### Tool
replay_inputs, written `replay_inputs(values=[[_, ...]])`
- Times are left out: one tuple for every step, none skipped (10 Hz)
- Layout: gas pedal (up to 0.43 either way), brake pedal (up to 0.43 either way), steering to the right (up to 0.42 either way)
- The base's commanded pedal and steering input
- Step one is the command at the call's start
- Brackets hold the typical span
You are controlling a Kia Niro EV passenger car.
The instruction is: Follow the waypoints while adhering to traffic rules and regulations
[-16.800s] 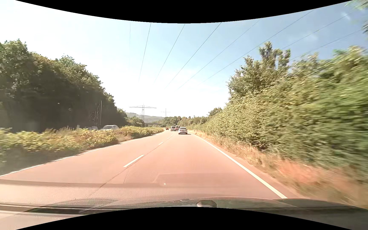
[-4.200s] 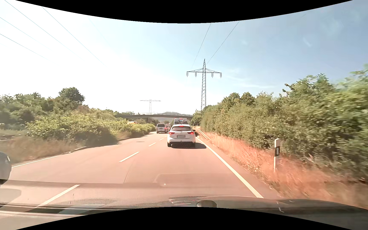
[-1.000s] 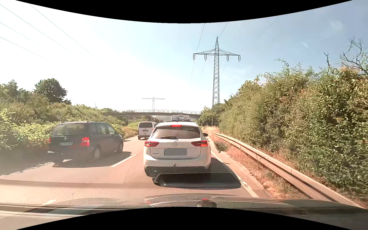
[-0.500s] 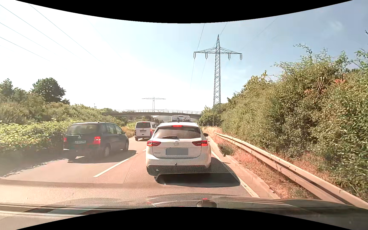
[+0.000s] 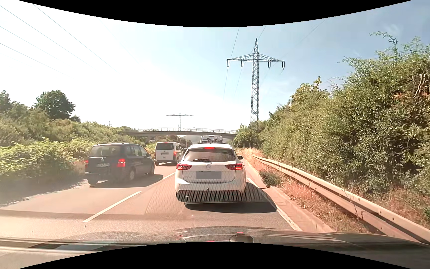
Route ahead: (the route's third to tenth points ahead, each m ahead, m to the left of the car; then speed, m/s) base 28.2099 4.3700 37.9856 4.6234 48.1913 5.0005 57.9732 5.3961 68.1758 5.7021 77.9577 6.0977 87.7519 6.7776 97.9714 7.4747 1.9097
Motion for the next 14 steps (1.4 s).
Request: replay_inputs(values=[[0.000, 0.061, -0.001], [0.000, 0.055, 0.002], [0.000, 0.049, 0.003], [0.000, 0.049, 0.003], [0.000, 0.043, 0.001], [0.000, 0.037, 0.000], [0.000, 0.037, 0.000], [0.000, 0.030, 0.000], [0.000, 0.030, 0.000], [0.000, 0.024, 0.000], [0.000, 0.024, 0.000], [0.000, 0.012, 0.000], [0.000, 0.006, 0.000], [0.000, 0.000, 0.000]])
